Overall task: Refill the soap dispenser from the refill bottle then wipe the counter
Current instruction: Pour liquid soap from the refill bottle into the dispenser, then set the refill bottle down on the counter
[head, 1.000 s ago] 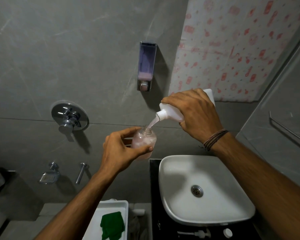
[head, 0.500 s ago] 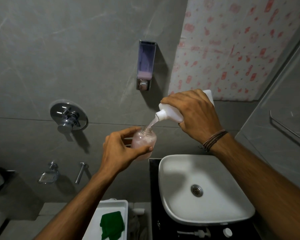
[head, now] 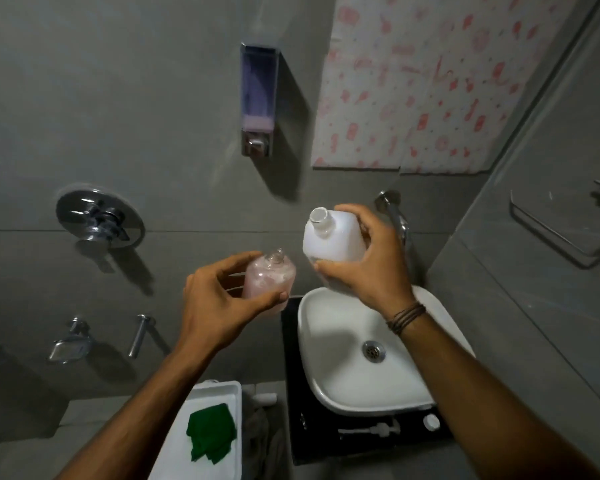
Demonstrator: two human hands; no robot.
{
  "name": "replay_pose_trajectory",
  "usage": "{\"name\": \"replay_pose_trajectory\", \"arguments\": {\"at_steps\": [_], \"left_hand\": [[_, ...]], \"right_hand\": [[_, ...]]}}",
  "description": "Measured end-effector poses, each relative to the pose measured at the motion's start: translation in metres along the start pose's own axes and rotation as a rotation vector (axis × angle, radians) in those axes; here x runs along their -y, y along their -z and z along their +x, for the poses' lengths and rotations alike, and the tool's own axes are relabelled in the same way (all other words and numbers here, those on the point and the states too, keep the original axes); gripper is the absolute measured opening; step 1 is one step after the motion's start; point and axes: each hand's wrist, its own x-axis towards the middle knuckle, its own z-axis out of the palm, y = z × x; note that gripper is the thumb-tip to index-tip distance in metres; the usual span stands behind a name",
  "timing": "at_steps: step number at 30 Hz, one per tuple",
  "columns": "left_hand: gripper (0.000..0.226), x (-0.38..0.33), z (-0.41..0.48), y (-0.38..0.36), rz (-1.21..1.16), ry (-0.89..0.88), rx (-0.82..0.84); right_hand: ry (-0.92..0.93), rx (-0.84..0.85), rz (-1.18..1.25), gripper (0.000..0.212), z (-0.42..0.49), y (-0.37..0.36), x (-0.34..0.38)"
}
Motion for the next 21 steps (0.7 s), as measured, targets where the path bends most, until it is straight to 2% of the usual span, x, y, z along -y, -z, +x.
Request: {"name": "replay_pose_trajectory", "arguments": {"at_steps": [3, 6, 10, 13, 17, 21], "left_hand": [[0.07, 0.007, -0.02, -0.01, -0.038, -0.009, 0.029], [0.062, 0.019, -0.04, -0.027, -0.077, -0.036, 0.071], [0.065, 0.041, -0.067, -0.06, -0.136, -0.034, 0.118], [0.068, 0.056, -0.086, -0.081, -0.173, 0.005, 0.167], [0.073, 0.069, -0.109, -0.106, -0.161, -0.001, 0.241], [0.072, 0.07, -0.127, -0.131, -0.163, 0.029, 0.283]], "right_hand": [[-0.218, -0.138, 0.16, 0.082, -0.057, 0.001, -0.041], [-0.4, -0.274, 0.114, 0.076, -0.128, 0.006, -0.087], [-0.681, -0.499, 0.125, 0.072, -0.21, 0.035, -0.153], [-0.842, -0.578, 0.005, 0.066, -0.245, 0.067, -0.197], [-0.945, -0.719, -0.06, 0.064, -0.26, 0.095, -0.24], [-1.011, -0.779, -0.012, 0.067, -0.254, 0.106, -0.28]]}}
